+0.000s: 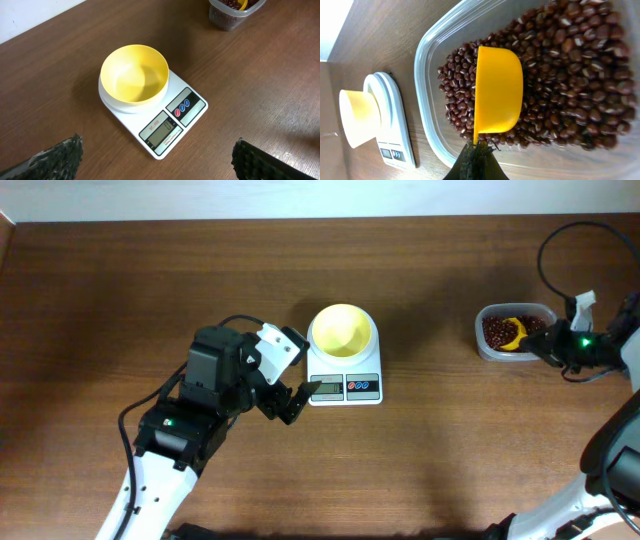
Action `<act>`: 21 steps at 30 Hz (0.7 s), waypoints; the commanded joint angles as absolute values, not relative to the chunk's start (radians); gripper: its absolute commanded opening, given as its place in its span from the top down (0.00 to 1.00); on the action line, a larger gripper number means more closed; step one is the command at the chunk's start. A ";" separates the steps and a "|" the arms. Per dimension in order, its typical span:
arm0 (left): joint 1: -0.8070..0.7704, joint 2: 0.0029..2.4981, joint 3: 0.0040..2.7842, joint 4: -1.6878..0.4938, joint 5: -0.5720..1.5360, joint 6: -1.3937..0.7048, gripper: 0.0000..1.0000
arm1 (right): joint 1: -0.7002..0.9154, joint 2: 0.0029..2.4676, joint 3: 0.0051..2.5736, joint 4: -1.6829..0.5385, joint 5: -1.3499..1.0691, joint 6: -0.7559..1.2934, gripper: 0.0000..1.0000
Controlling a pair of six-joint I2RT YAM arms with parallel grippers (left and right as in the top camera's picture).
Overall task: Scoop item into bowl and weigh 50g on scale
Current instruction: 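Drag the scoop through the beans and tilt it up to fill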
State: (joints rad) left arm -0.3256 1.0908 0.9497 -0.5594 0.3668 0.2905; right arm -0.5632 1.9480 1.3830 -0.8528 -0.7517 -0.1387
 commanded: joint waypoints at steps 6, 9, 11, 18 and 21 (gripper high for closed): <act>-0.320 1.094 0.945 -0.558 0.371 0.277 0.01 | -0.627 1.960 1.377 -0.875 -0.805 -0.154 0.96; -0.320 1.094 0.945 -0.558 0.371 0.277 0.01 | -0.657 1.960 1.377 -0.883 -0.806 -0.154 0.96; -0.320 1.094 0.945 -0.558 0.371 0.277 0.01 | -0.673 1.960 1.377 -0.887 -0.817 -0.162 0.96; -0.320 1.094 0.945 -0.558 0.371 0.277 0.01 | -0.695 1.960 1.377 -0.894 -0.865 -0.176 0.96; -0.320 1.094 0.945 -0.558 0.371 0.277 0.01 | -0.695 1.960 1.377 -0.896 -0.879 -0.176 0.96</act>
State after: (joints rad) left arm -0.3256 1.0908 0.9497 -0.5594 0.3668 0.2905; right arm -0.6868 1.9484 1.3827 -0.8909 -0.8337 -0.1608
